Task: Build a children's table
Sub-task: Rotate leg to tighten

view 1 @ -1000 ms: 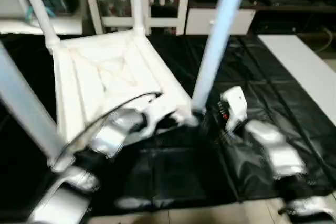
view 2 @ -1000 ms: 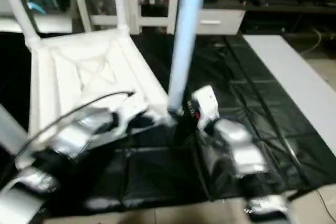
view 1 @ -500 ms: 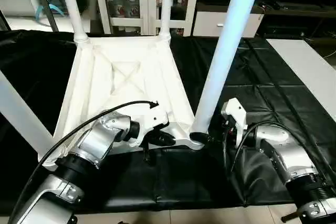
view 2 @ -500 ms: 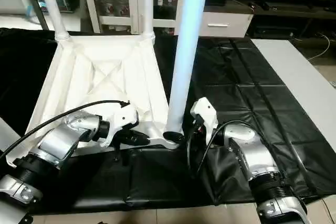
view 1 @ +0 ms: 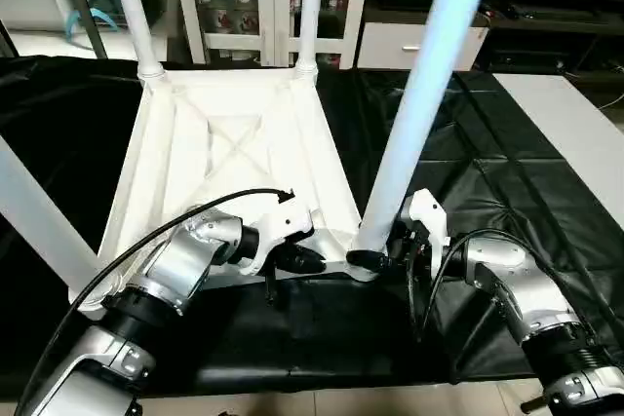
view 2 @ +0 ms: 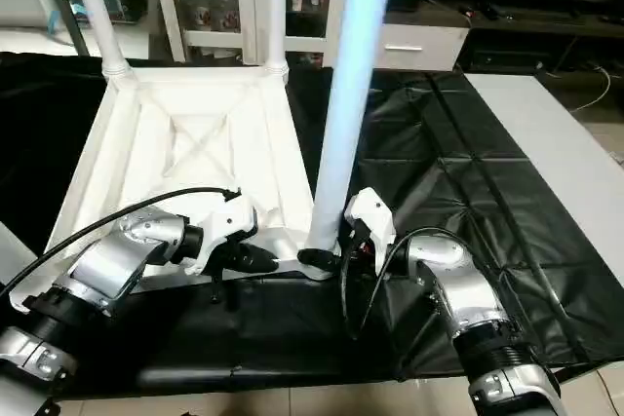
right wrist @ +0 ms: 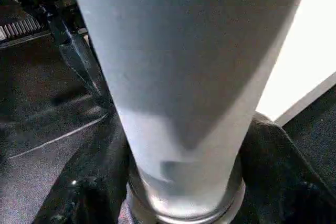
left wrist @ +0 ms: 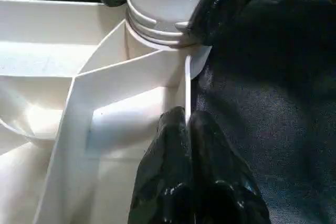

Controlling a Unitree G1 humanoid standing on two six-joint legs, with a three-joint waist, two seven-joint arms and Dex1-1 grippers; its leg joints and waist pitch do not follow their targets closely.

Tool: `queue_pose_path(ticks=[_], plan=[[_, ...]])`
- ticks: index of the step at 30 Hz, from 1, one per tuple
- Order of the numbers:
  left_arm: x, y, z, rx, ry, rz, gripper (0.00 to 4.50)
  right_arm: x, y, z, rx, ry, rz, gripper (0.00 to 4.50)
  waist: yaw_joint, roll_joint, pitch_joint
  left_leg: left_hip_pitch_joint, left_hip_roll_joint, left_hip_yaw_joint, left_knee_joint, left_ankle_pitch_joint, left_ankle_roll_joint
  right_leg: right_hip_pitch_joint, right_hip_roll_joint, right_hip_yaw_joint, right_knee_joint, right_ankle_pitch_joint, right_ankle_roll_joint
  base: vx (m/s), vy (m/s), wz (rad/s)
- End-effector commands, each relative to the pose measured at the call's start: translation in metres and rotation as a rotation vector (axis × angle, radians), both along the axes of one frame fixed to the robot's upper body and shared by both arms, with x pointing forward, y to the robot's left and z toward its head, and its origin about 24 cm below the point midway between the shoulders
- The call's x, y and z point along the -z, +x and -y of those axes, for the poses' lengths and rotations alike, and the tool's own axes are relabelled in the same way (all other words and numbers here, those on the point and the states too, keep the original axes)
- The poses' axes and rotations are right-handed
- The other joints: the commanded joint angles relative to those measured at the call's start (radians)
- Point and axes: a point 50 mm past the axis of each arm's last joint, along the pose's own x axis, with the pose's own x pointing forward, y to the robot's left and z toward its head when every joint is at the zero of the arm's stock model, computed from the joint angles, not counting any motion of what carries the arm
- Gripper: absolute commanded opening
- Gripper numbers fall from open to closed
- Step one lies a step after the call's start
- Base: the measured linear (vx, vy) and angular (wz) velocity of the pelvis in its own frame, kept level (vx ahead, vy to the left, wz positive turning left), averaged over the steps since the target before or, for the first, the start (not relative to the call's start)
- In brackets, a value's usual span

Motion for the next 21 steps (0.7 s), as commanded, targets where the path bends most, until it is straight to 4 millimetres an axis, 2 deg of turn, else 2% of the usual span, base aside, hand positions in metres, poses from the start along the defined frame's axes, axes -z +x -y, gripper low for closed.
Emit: queue_pose_path(ticks=[1,2,3,5,7,8,9,10,12,16,18,19,21], plan=[[0.028,-0.018,0.001,0.051,0.072,-0.131,0.0,0.002,0.001,0.004,-0.011,-0.045,0.002,2.58,-0.001,-0.001,-0.05,0.001,0.018,0.007,-0.062,-0.194,0.055,0.048,-0.038,0.032,-0.046,-0.185,-0.231,0.0,0.0,0.0],[0.028,-0.018,0.0,0.048,0.074,-0.133,0.0,0.003,0.001,0.004,-0.012,-0.052,0.001,2.57,-0.002,-0.003,-0.05,0.001,0.018,0.007,-0.062,-0.197,0.053,0.048,-0.037,0.032,-0.047,-0.183,-0.23,0.0,0.0,0.0],[0.029,-0.018,0.0,0.045,0.076,-0.134,0.0,0.004,0.001,0.005,-0.013,-0.059,-0.003,2.57,-0.002,-0.009,-0.05,0.0,0.017,0.008,-0.062,-0.202,0.053,0.049,-0.036,0.031,-0.047,-0.188,-0.228,0.0,0.0,0.0],[0.029,-0.017,0.001,0.035,0.078,-0.131,0.0,0.006,0.0,0.006,-0.023,-0.066,-0.012,2.57,0.0,-0.006,-0.05,0.002,0.018,0.007,-0.063,-0.215,0.051,0.048,-0.038,0.031,-0.049,-0.206,-0.225,0.0,0.0,0.0],[0.029,-0.016,0.001,0.024,0.077,-0.126,0.0,0.007,0.0,0.005,-0.018,-0.068,-0.014,2.57,-0.001,-0.007,-0.051,0.002,0.018,0.006,-0.064,-0.221,0.047,0.048,-0.038,0.031,-0.049,-0.21,-0.224,0.0,0.0,0.0],[0.029,-0.012,0.004,-0.022,0.064,-0.11,0.0,0.012,0.001,0.003,0.034,-0.071,-0.012,2.57,-0.002,-0.008,-0.05,0.002,0.018,0.006,-0.064,-0.222,0.046,0.047,-0.037,0.031,-0.049,-0.21,-0.223,0.0,0.0,0.0],[0.029,-0.009,0.005,-0.056,0.056,-0.098,0.0,0.015,0.003,0.002,0.087,-0.063,-0.01,2.57,-0.002,-0.003,-0.047,0.002,0.019,0.005,-0.067,-0.24,0.038,0.045,-0.038,0.031,-0.053,-0.237,-0.218,0.0,0.0,0.0],[0.029,-0.006,0.007,-0.085,0.052,-0.082,0.0,0.018,0.005,-0.001,0.153,-0.044,-0.014,2.57,-0.004,-0.004,-0.044,0.002,0.018,0.006,-0.069,-0.263,0.033,0.043,-0.037,0.031,-0.059,-0.272,-0.21,0.0,0.0,0.0],[0.028,0.001,0.011,-0.153,0.037,-0.049,0.0,0.022,0.009,-0.004,0.278,-0.01,-0.026,2.56,-0.01,-0.006,-0.042,0.007,0.015,0.001,-0.072,-0.341,0.002,0.037,-0.039,0.029,-0.074,-0.415,-0.162,0.0,0.0,0.0],[0.023,0.014,0.022,-0.248,-0.01,-0.016,0.0,0.03,0.013,-0.01,0.482,0.011,-0.062,2.56,-0.02,-0.008,-0.041,0.007,0.011,-0.009,-0.075,-0.398,-0.012,0.033,-0.041,0.023,-0.089,-0.534,-0.103,-0.026,-0.001,-0.01],[0.019,0.021,0.029,-0.297,-0.014,0.01,0.0,0.034,0.017,-0.013,0.611,0.002,-0.08,2.56,-0.028,-0.008,-0.041,0.01,0.007,-0.01,-0.073,-0.407,-0.015,0.024,-0.041,0.021,-0.098,-0.573,-0.085,0.0,0.0,0.0],[0.016,0.026,0.035,-0.334,-0.02,0.027,0.0,0.036,0.021,-0.017,0.686,0.005,-0.097,2.56,-0.029,-0.008,-0.043,0.008,0.008,-0.012,-0.073,-0.405,-0.016,0.027,-0.042,0.02,-0.096,-0.569,-0.085,0.0,0.0,0.0],[0.014,0.032,0.038,-0.381,-0.019,0.052,0.0,0.035,0.025,-0.022,0.747,-0.001,-0.102,2.56,-0.035,-0.005,-0.042,0.005,0.007,-0.013,-0.074,-0.407,-0.018,0.025,-0.039,0.019,-0.097,-0.562,-0.081,0.0,0.0,0.0]])
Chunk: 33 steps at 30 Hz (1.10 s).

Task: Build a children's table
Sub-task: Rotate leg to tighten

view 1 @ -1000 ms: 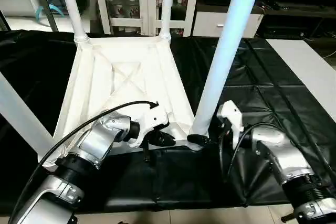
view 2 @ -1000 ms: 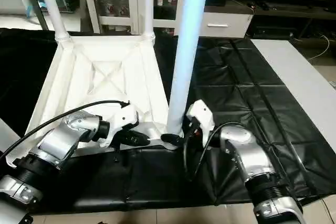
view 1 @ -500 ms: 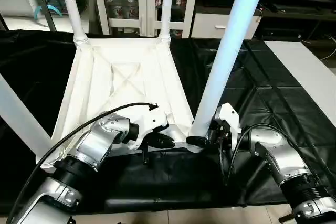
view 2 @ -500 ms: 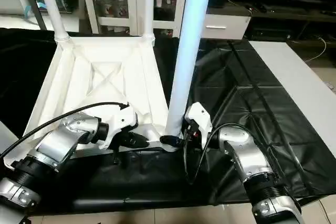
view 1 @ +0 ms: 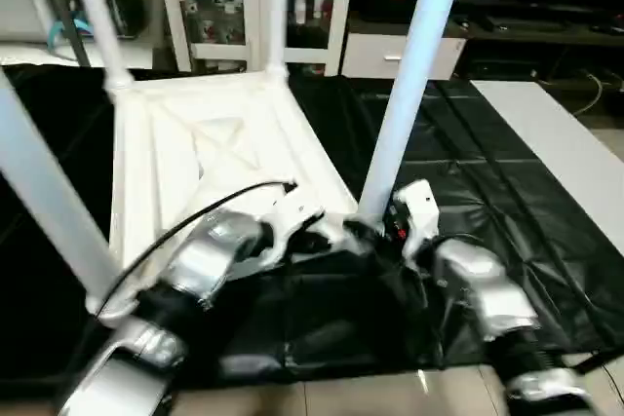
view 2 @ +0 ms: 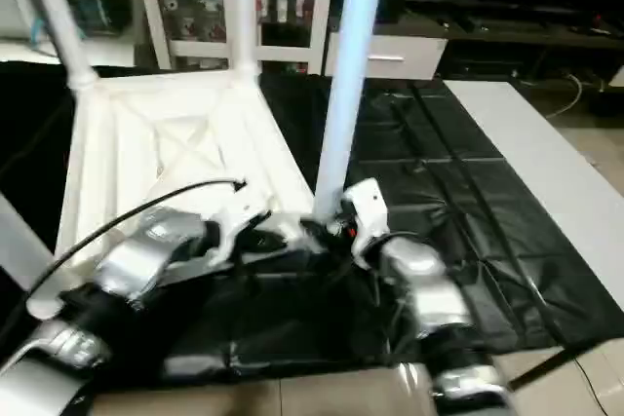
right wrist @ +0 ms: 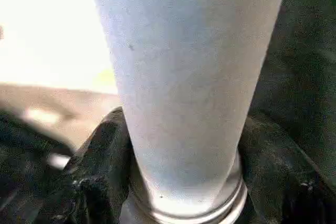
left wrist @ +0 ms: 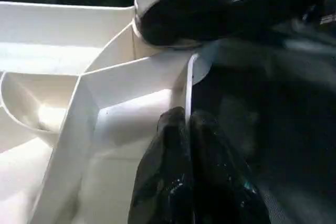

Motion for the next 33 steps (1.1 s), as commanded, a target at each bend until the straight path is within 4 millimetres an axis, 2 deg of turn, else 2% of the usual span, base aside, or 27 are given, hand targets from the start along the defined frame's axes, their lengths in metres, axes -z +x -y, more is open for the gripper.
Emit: queue_pose_path(ticks=[1,2,3,4,5,6,7,8,10,12,14,15,17,18,19,20,22,23,24,25,26,28,31,33], plan=[[0.003,0.006,0.005,-0.096,0.018,0.015,0.0,0.017,0.0,-0.001,0.147,-0.075,-0.106,2.56,-0.002,0.007,-0.036,0.001,0.007,-0.008,-0.079,-0.41,-0.018,0.026,-0.039,0.018,-0.094,-0.55,-0.084,0.0,0.0,0.0],[0.003,0.006,0.005,-0.096,0.018,0.015,0.0,0.017,0.0,-0.001,0.147,-0.075,-0.106,2.56,-0.005,0.007,-0.034,-0.001,0.006,-0.007,-0.079,-0.414,-0.017,0.023,-0.038,0.018,-0.095,-0.553,-0.083,0.0,0.0,0.0],[0.001,0.012,0.007,-0.152,0.027,0.059,0.0,0.019,0.005,0.0,0.293,-0.18,-0.122,2.56,-0.006,0.012,-0.036,0.003,0.005,-0.008,-0.078,-0.421,-0.021,0.021,-0.038,0.018,-0.097,-0.555,-0.077,0.0,0.0,0.0],[0.001,0.015,0.008,-0.175,0.031,0.077,0.0,0.019,0.007,-0.002,0.36,-0.2,-0.13,2.56,-0.011,0.012,-0.033,0.001,0.003,-0.008,-0.078,-0.421,-0.027,0.017,-0.035,0.018,-0.097,-0.555,-0.075,0.0,0.0,0.0],[0.001,0.016,0.008,-0.184,0.034,0.085,0.0,0.018,0.008,-0.004,0.377,-0.215,-0.126,2.56,-0.015,0.008,-0.038,0.002,0.001,-0.009,-0.078,-0.423,-0.032,0.021,-0.034,0.016,-0.095,-0.552,-0.071,0.0,0.0,0.0],[0.001,0.019,0.008,-0.218,0.049,0.117,0.0,0.016,0.009,-0.012,0.426,-0.262,-0.103,2.56,-0.012,0.01,-0.039,0.002,0.001,-0.009,-0.077,-0.416,-0.032,0.021,-0.036,0.017,-0.094,-0.539,-0.069,0.0,0.0,0.0],[0.001,0.02,0.007,-0.222,0.064,0.132,0.0,0.014,0.01,-0.019,0.436,-0.269,-0.092,2.56,-0.015,0.013,-0.038,0.003,0.002,-0.005,-0.077,-0.407,-0.029,0.015,-0.034,0.021,-0.095,-0.507,-0.076,0.0,0.0,0.0],[0.0,0.021,0.007,-0.228,0.068,0.141,0.0,0.012,0.01,-0.025,0.44,-0.274,-0.079,2.56,-0.016,0.017,-0.039,0.001,0.001,-0.005,-0.078,-0.406,-0.029,0.017,-0.033,0.022,-0.091,-0.487,-0.082,0.0,0.0,0.0],[0.0,0.023,0.006,-0.227,0.075,0.147,0.0,0.008,0.011,-0.034,0.442,-0.252,-0.058,2.46,-0.013,0.013,-0.041,0.0,0.003,-0.001,-0.078,-0.387,-0.024,0.02,-0.032,0.025,-0.085,-0.438,-0.09,0.0,0.0,0.0],[0.0,0.023,0.003,-0.225,0.078,0.149,0.0,0.001,0.013,-0.043,0.428,-0.159,-0.03,2.43,-0.012,0.015,-0.041,-0.003,0.005,0.0,-0.08,-0.373,-0.017,0.024,-0.034,0.027,-0.079,-0.394,-0.102,0.0,0.0,0.0],[0.0,0.023,0.002,-0.223,0.077,0.146,0.0,-0.001,0.014,-0.043,0.424,-0.13,-0.019,2.43,-0.009,0.016,-0.042,-0.003,0.007,0.002,-0.079,-0.353,-0.013,0.026,-0.033,0.029,-0.074,-0.344,-0.116,0.0,0.0,0.0],[0.001,0.023,0.0,-0.219,0.077,0.145,0.0,-0.009,0.018,-0.043,0.421,-0.076,0.019,2.43,-0.008,0.013,-0.043,-0.005,0.008,0.004,-0.079,-0.331,-0.006,0.031,-0.033,0.03,-0.068,-0.299,-0.131,0.0,0.0,0.0],[0.003,0.022,-0.002,-0.197,0.086,0.14,0.0,-0.015,0.019,-0.04,0.383,-0.115,0.07,2.43,-0.007,0.018,-0.044,-0.006,0.008,0.005,-0.078,-0.306,0.0,0.035,-0.033,0.03,-0.063,-0.258,-0.143,0.0,0.0,0.0],[0.004,0.022,-0.002,-0.194,0.088,0.141,0.0,-0.015,0.019,-0.04,0.376,-0.124,0.075,2.69,-0.008,0.016,-0.044,-0.011,0.007,0.005,-0.078,-0.28,0.002,0.041,-0.033,0.031,-0.059,-0.231,-0.151,0.0,0.0,0.0],[0.004,0.022,-0.002,-0.194,0.089,0.143,0.0,-0.014,0.019,-0.041,0.374,-0.127,0.075,2.78,-0.007,0.02,-0.044,-0.01,0.008,0.006,-0.078,-0.272,0.003,0.041,-0.032,0.031,-0.059,-0.226,-0.154,0.0,0.0,0.0],[0.005,0.021,-0.003,-0.178,0.09,0.137,0.0,-0.015,0.016,-0.038,0.366,-0.132,0.082,2.85,-0.007,0.022,-0.044,-0.006,0.008,0.008,-0.076,-0.268,0.004,0.038,-0.033,0.032,-0.06,-0.224,-0.157,0.0,0.0,0.0],[0.007,0.019,-0.004,-0.15,0.094,0.134,0.0,-0.016,0.011,-0.033,0.356,-0.147,0.087,2.98,-0.005,0.021,-0.044,-0.012,0.007,0.007,-0.076,-0.223,0.008,0.048,-0.03,0.032,-0.055,-0.173,-0.16,0.0,0.0,0.0],[0.008,0.018,-0.004,-0.144,0.094,0.135,0.0,-0.016,0.01,-0.031,0.36,-0.151,0.093,3.13,-0.005,0.02,-0.045,-0.012,0.008,0.007,-0.077,-0.223,0.008,0.048,-0.032,0.033,-0.054,-0.171,-0.162,0.0,0.0,0.0],[0.008,0.018,-0.004,-0.134,0.097,0.138,0.0,-0.016,0.009,-0.03,0.345,-0.157,0.096,3.23,-0.006,0.02,-0.044,-0.007,0.009,0.008,-0.076,-0.237,0.007,0.044,-0.033,0.033,-0.056,-0.189,-0.169,0.0,0.0,0.0],[0.01,0.016,-0.005,-0.109,0.103,0.142,0.0,-0.018,0.006,-0.021,0.333,-0.163,0.108,3.28,-0.007,0.029,-0.041,-0.006,0.008,0.008,-0.078,-0.25,0.007,0.044,-0.031,0.034,-0.059,-0.205,-0.17,0.0,0.0,0.0],[0.011,0.015,-0.005,-0.095,0.106,0.144,0.0,-0.02,0.005,-0.015,0.331,-0.164,0.114,3.33,-0.004,0.024,-0.04,-0.003,0.01,0.01,-0.077,-0.269,0.006,0.042,-0.031,0.035,-0.065,-0.231,-0.16,0.0,0.0,0.0],[0.012,0.013,-0.006,-0.079,0.106,0.141,0.0,-0.022,0.001,-0.007,0.278,-0.173,0.119,3.56,-0.001,0.023,-0.038,-0.004,0.01,0.01,-0.078,-0.281,0.012,0.044,-0.032,0.036,-0.065,-0.245,-0.157,0.0,0.0,0.0],[0.015,0.011,-0.007,-0.036,0.113,0.132,0.0,-0.016,-0.022,0.009,0.086,-0.201,0.075,3.56,0.003,0.026,-0.036,-0.006,0.01,0.009,-0.079,-0.283,0.02,0.046,-0.032,0.036,-0.07,-0.28,-0.146,0.0,0.0,0.0],[0.015,0.01,-0.007,-0.018,0.114,0.132,0.0,-0.012,-0.04,0.018,-0.027,-0.202,0.044,3.56,0.015,0.018,-0.034,-0.006,0.012,0.01,-0.077,-0.28,0.04,0.048,-0.032,0.037,-0.073,-0.275,-0.136,0.0,0.0,0.0]])
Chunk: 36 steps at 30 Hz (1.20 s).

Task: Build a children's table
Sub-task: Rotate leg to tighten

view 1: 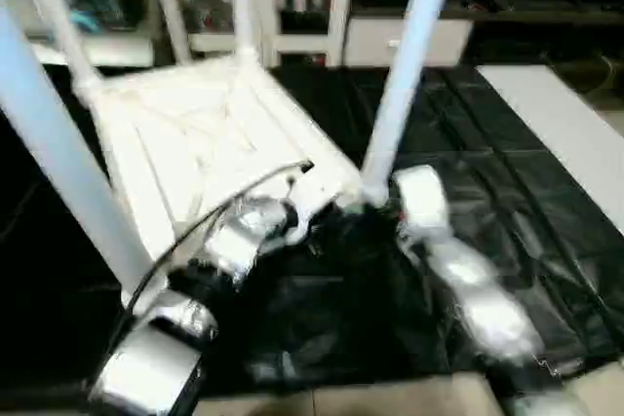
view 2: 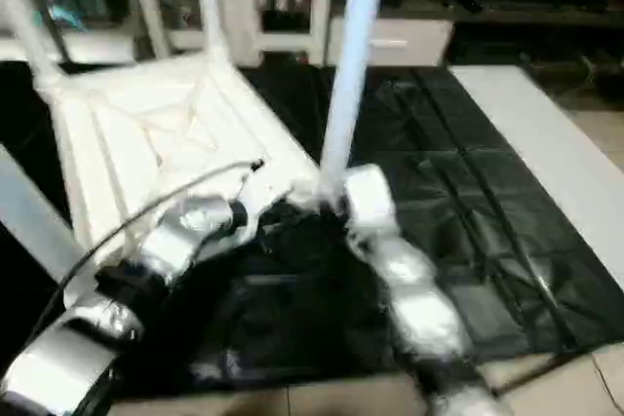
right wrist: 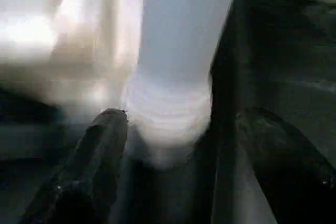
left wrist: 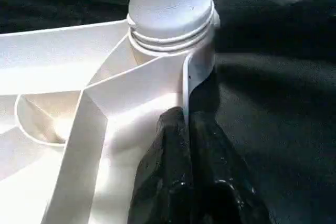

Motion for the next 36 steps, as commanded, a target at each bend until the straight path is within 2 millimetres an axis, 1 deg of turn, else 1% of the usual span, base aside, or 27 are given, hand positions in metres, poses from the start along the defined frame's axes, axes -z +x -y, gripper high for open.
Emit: queue_pose_path(ticks=[1,2,3,4,6,9,10,13,14,15,17,19,21,24,25,26,27,28,29,30,32,34,35,36], plan=[[0.02,-0.007,-0.013,-0.009,0.066,-0.065,0.0,0.0,-0.013,0.0,-0.12,0.032,-0.046,3.56,0.008,-0.006,-0.045,-0.005,0.013,0.004,-0.067,-0.283,0.043,0.05,-0.037,0.035,-0.073,-0.287,-0.137,0.0,0.0,0.0],[0.02,-0.007,-0.012,0.0,0.066,-0.063,0.0,0.001,-0.018,0.002,-0.152,0.044,-0.061,3.56,0.009,-0.007,-0.045,-0.008,0.013,0.004,-0.067,-0.287,0.047,0.048,-0.038,0.034,-0.075,-0.311,-0.138,0.0,0.0,0.0],[0.02,-0.009,-0.013,0.021,0.061,-0.07,0.0,0.002,-0.029,0.009,-0.246,0.049,-0.088,3.56,0.007,-0.009,-0.044,-0.013,0.012,0.002,-0.068,-0.298,0.049,0.051,-0.039,0.031,-0.078,-0.347,-0.13,0.0,0.0,0.0],[0.02,-0.01,-0.013,0.037,0.062,-0.07,0.0,0.003,-0.034,0.015,-0.283,0.041,-0.098,3.56,0.009,-0.007,-0.043,-0.01,0.014,0.002,-0.068,-0.309,0.052,0.049,-0.04,0.032,-0.082,-0.367,-0.125,0.0,0.0,0.0],[0.021,-0.012,-0.013,0.071,0.064,-0.071,0.0,0.003,-0.04,0.024,-0.314,0.031,-0.114,3.56,0.006,-0.008,-0.041,-0.01,0.015,0.0,-0.068,-0.32,0.056,0.043,-0.042,0.031,-0.087,-0.42,-0.116,0.0,0.0,0.0],[0.021,-0.014,-0.014,0.095,0.061,-0.074,0.0,0.0,-0.043,0.035,-0.333,0.042,-0.122,3.56,0.005,-0.008,-0.04,-0.006,0.015,0.001,-0.066,-0.33,0.056,0.036,-0.041,0.031,-0.091,-0.448,-0.122,0.0,0.0,0.0],[0.021,-0.015,-0.014,0.101,0.059,-0.073,0.0,-0.001,-0.044,0.037,-0.334,0.045,-0.124,3.56,0.006,-0.009,-0.04,-0.006,0.015,0.0,-0.066,-0.328,0.055,0.037,-0.041,0.03,-0.091,-0.448,-0.121,0.0,0.0,0.0],[0.022,-0.017,-0.016,0.123,0.06,-0.08,0.0,-0.006,-0.047,0.041,-0.361,0.063,-0.122,3.56,0.009,-0.008,-0.042,-0.008,0.018,-0.002,-0.068,-0.313,0.056,0.04,-0.042,0.031,-0.086,-0.417,-0.126,0.0,0.0,0.0],[0.023,-0.018,-0.017,0.13,0.063,-0.083,0.0,-0.009,-0.047,0.041,-0.369,0.071,-0.116,3.56,0.012,-0.007,-0.043,-0.008,0.02,-0.001,-0.067,-0.304,0.056,0.04,-0.042,0.031,-0.084,-0.392,-0.133,0.0,0.0,0.0],[0.023,-0.018,-0.018,0.134,0.064,-0.087,0.0,-0.01,-0.046,0.042,-0.366,0.078,-0.108,3.56,0.013,-0.009,-0.044,-0.009,0.019,0.0,-0.066,-0.296,0.057,0.041,-0.042,0.032,-0.08,-0.372,-0.141,0.0,0.0,0.0],[0.023,-0.018,-0.018,0.138,0.063,-0.089,0.0,-0.011,-0.043,0.042,-0.344,0.082,-0.089,3.56,0.017,-0.007,-0.045,-0.008,0.018,0.001,-0.065,-0.284,0.054,0.041,-0.041,0.032,-0.078,-0.35,-0.149,0.0,0.0,0.0],[0.023,-0.019,-0.018,0.145,0.06,-0.092,0.0,-0.012,-0.041,0.042,-0.33,0.087,-0.08,3.56,0.02,-0.007,-0.045,-0.007,0.018,0.002,-0.065,-0.277,0.051,0.041,-0.041,0.032,-0.076,-0.34,-0.153,0.0,0.0,0.0],[0.025,-0.023,-0.017,0.183,0.056,-0.11,0.0,-0.016,-0.036,0.044,-0.299,0.098,-0.05,3.56,0.021,-0.006,-0.045,-0.007,0.018,0.002,-0.066,-0.277,0.045,0.042,-0.042,0.032,-0.076,-0.344,-0.153,0.0,0.0,0.0],[0.026,-0.028,-0.016,0.227,0.055,-0.128,0.0,-0.019,-0.032,0.048,-0.27,0.112,-0.03,3.56,0.021,-0.008,-0.045,-0.005,0.018,0.003,-0.066,-0.278,0.043,0.042,-0.042,0.032,-0.075,-0.343,-0.155,0.0,0.0,0.0],[0.026,-0.029,-0.015,0.241,0.049,-0.123,0.0,-0.02,-0.032,0.048,-0.279,0.109,-0.03,3.56,0.023,-0.006,-0.045,-0.002,0.019,0.002,-0.066,-0.28,0.043,0.041,-0.043,0.033,-0.075,-0.344,-0.156,0.0,0.0,0.0],[0.025,-0.029,-0.013,0.252,0.044,-0.105,0.0,-0.021,-0.032,0.049,-0.285,0.108,-0.032,3.56,0.027,-0.008,-0.046,0.0,0.02,0.004,-0.064,-0.276,0.046,0.039,-0.042,0.034,-0.074,-0.329,-0.158,0.0,0.0,0.0],[0.025,-0.029,-0.013,0.256,0.042,-0.094,0.0,-0.021,-0.032,0.049,-0.286,0.108,-0.032,3.56,0.028,-0.007,-0.046,-0.002,0.02,0.005,-0.064,-0.268,0.047,0.041,-0.041,0.034,-0.072,-0.307,-0.163,0.0,0.0,0.0],[0.023,-0.029,-0.012,0.259,0.032,-0.088,0.27,-0.021,-0.031,0.049,-0.287,0.108,-0.031,3.63,0.027,-0.009,-0.046,-0.004,0.02,0.005,-0.065,-0.266,0.047,0.043,-0.042,0.033,-0.07,-0.302,-0.163,0.0,0.0,0.0],[0.022,-0.028,-0.012,0.258,0.031,-0.085,0.44,-0.021,-0.031,0.049,-0.289,0.108,-0.031,3.65,0.028,-0.008,-0.047,-0.005,0.019,0.004,-0.065,-0.259,0.046,0.044,-0.042,0.033,-0.069,-0.298,-0.161,0.0,0.0,0.0],[0.021,-0.027,-0.012,0.257,0.033,-0.075,0.55,-0.021,-0.031,0.048,-0.29,0.107,-0.029,3.65,0.028,-0.008,-0.047,-0.006,0.018,0.004,-0.064,-0.258,0.046,0.045,-0.042,0.032,-0.069,-0.301,-0.16,0.0,0.0,0.0],[0.016,-0.026,-0.013,0.255,0.005,-0.067,0.59,-0.022,-0.03,0.047,-0.291,0.11,-0.027,3.65,0.029,-0.009,-0.047,-0.006,0.018,0.004,-0.064,-0.26,0.047,0.045,-0.044,0.033,-0.071,-0.319,-0.155,0.0,0.0,0.0],[0.009,-0.028,-0.014,0.265,-0.06,-0.05,0.89,-0.022,-0.03,0.045,-0.292,0.124,-0.023,3.65,0.028,-0.009,-0.047,-0.007,0.019,0.003,-0.065,-0.253,0.045,0.046,-0.045,0.032,-0.069,-0.314,-0.158,0.0,0.0,0.0],[0.004,-0.032,-0.015,0.283,-0.096,-0.047,0.96,-0.022,-0.031,0.043,-0.295,0.134,-0.023,3.65,0.029,-0.009,-0.052,-0.006,0.021,0.003,-0.062,-0.235,0.044,0.048,-0.047,0.033,-0.062,-0.277,-0.17,0.0,0.0,0.0],[-0.001,-0.035,-0.018,0.294,-0.128,-0.033,1.0,-0.021,-0.032,0.041,-0.298,0.14,-0.022,3.65,0.028,-0.009,-0.051,-0.007,0.02,0.004,-0.062,-0.225,0.049,0.046,-0.045,0.034,-0.061,-0.258,-0.177,0.0,0.0,0.0]])
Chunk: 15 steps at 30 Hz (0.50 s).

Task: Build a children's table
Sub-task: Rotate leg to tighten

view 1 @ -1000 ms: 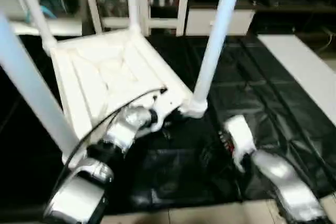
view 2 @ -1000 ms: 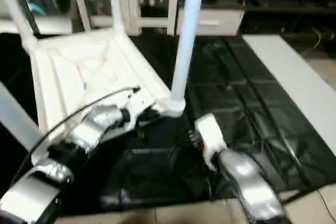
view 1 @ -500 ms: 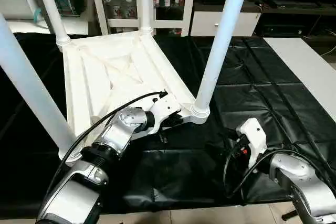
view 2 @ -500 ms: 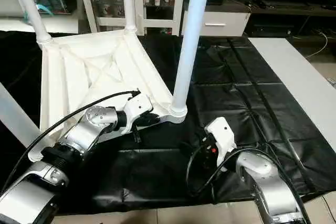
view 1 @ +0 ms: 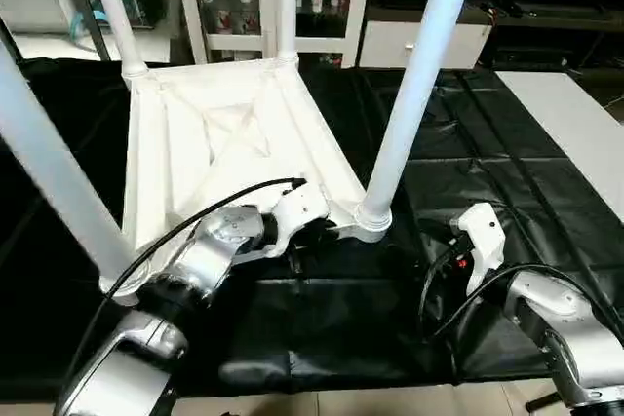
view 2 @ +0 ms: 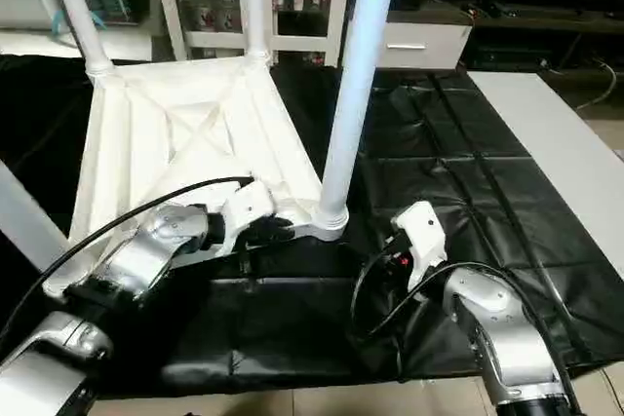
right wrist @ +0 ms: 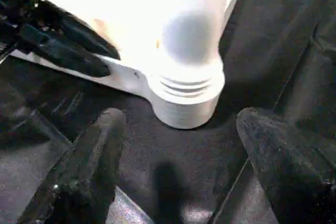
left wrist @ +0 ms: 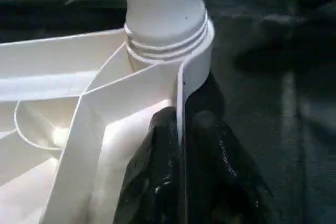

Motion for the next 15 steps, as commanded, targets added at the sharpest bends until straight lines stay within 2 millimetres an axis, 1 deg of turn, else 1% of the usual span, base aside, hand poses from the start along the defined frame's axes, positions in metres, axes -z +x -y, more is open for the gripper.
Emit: queue_pose_path(ticks=[1,2,3,4,5,6,7,8,9,10,11,12,13,14,15], plan=[[-0.006,-0.011,0.003,0.071,-0.061,-0.014,1.08,-0.005,0.0,-0.003,-0.001,0.022,0.022,3.65,0.002,-0.009,-0.055,-0.005,0.023,0.003,-0.06,-0.195,0.051,0.049,-0.043,0.034,-0.051,-0.193,-0.199,0.0,0.0,0.0],[-0.006,-0.011,0.003,0.071,-0.061,-0.014,1.08,-0.005,0.0,-0.003,-0.001,0.022,0.022,3.65,0.002,-0.008,-0.056,-0.005,0.022,0.004,-0.058,-0.178,0.056,0.049,-0.04,0.034,-0.048,-0.161,-0.208,0.0,0.0,0.0],[-0.014,-0.014,-0.003,0.068,-0.099,0.003,1.21,-0.006,0.001,-0.004,0.013,0.04,0.03,3.65,0.001,-0.003,-0.058,-0.002,0.021,0.007,-0.053,-0.15,0.064,0.047,-0.037,0.034,-0.041,-0.093,-0.227,0.0,0.0,0.0],[-0.024,-0.017,-0.011,0.047,-0.137,0.043,1.41,-0.008,0.005,-0.006,0.035,0.057,0.058,3.65,0.001,-0.003,-0.058,-0.003,0.021,0.007,-0.053,-0.128,0.074,0.048,-0.035,0.033,-0.036,-0.049,-0.244,0.0,0.0,0.0],[-0.027,-0.017,-0.014,0.029,-0.144,0.066,1.44,-0.011,0.008,-0.006,0.054,0.064,0.077,3.65,-0.001,-0.001,-0.059,-0.007,0.02,0.008,-0.051,-0.113,0.081,0.05,-0.036,0.032,-0.032,-0.021,-0.255,0.0,0.0,0.0],[-0.028,-0.017,-0.015,0.025,-0.145,0.07,1.44,-0.011,0.009,-0.006,0.057,0.065,0.08,3.65,-0.002,-0.001,-0.06,-0.006,0.019,0.009,-0.048,-0.109,0.085,0.048,-0.032,0.032,-0.031,-0.016,-0.258,0.0,0.0,0.0],[-0.036,-0.019,-0.026,-0.033,-0.158,0.107,1.44,-0.019,0.02,-0.004,0.137,0.104,0.129,3.65,-0.001,0.002,-0.06,-0.005,0.019,0.009,-0.048,-0.107,0.084,0.047,-0.032,0.031,-0.031,-0.016,-0.257,0.0,0.0,0.0],[-0.039,-0.02,-0.03,-0.06,-0.164,0.115,1.44,-0.023,0.025,-0.003,0.168,0.131,0.15,3.65,-0.007,0.001,-0.055,-0.009,0.02,0.01,-0.052,-0.129,0.077,0.046,-0.033,0.032,-0.032,-0.048,-0.256,0.0,0.0,0.0],[-0.042,-0.021,-0.035,-0.087,-0.171,0.121,1.44,-0.026,0.028,-0.002,0.183,0.15,0.162,3.65,-0.008,0.002,-0.054,-0.008,0.02,0.01,-0.051,-0.153,0.07,0.046,-0.032,0.031,-0.032,-0.079,-0.254,0.0,0.0,0.0],[-0.044,-0.023,-0.039,-0.109,-0.176,0.122,1.44,-0.029,0.031,-0.003,0.189,0.168,0.17,3.65,-0.008,0.0,-0.048,-0.006,0.02,0.01,-0.056,-0.195,0.054,0.044,-0.035,0.032,-0.04,-0.16,-0.238,0.0,0.0,0.0],[-0.046,-0.027,-0.045,-0.143,-0.178,0.125,1.44,-0.033,0.033,-0.004,0.183,0.194,0.175,3.65,-0.007,-0.003,-0.047,-0.004,0.021,0.01,-0.058,-0.228,0.041,0.042,-0.036,0.033,-0.044,-0.225,-0.216,-0.066,-0.005,-0.02],[-0.045,-0.028,-0.046,-0.146,-0.177,0.124,1.44,-0.033,0.034,-0.004,0.181,0.194,0.175,3.65,-0.008,-0.002,-0.046,-0.006,0.021,0.007,-0.06,-0.237,0.036,0.043,-0.036,0.032,-0.046,-0.25,-0.205,0.0,0.0,0.0],[-0.042,-0.034,-0.055,-0.169,-0.153,0.106,1.44,-0.034,0.035,-0.007,0.147,0.194,0.172,3.65,-0.006,-0.002,-0.042,-0.002,0.02,0.009,-0.061,-0.268,0.027,0.034,-0.033,0.033,-0.054,-0.317,-0.175,0.0,0.0,0.0],[-0.042,-0.034,-0.055,-0.169,-0.153,0.106,1.44,-0.034,0.035,-0.007,0.147,0.194,0.172,3.65,-0.007,-0.006,-0.043,-0.003,0.021,0.007,-0.061,-0.271,0.023,0.036,-0.035,0.033,-0.054,-0.329,-0.168,0.0,0.0,0.0],[-0.04,-0.039,-0.059,-0.172,-0.134,0.093,1.44,-0.033,0.035,-0.008,0.132,0.189,0.17,3.65,-0.004,-0.003,-0.043,-0.003,0.019,0.007,-0.061,-0.274,0.017,0.031,-0.032,0.036,-0.057,-0.345,-0.146,0.0,0.0,0.0]])
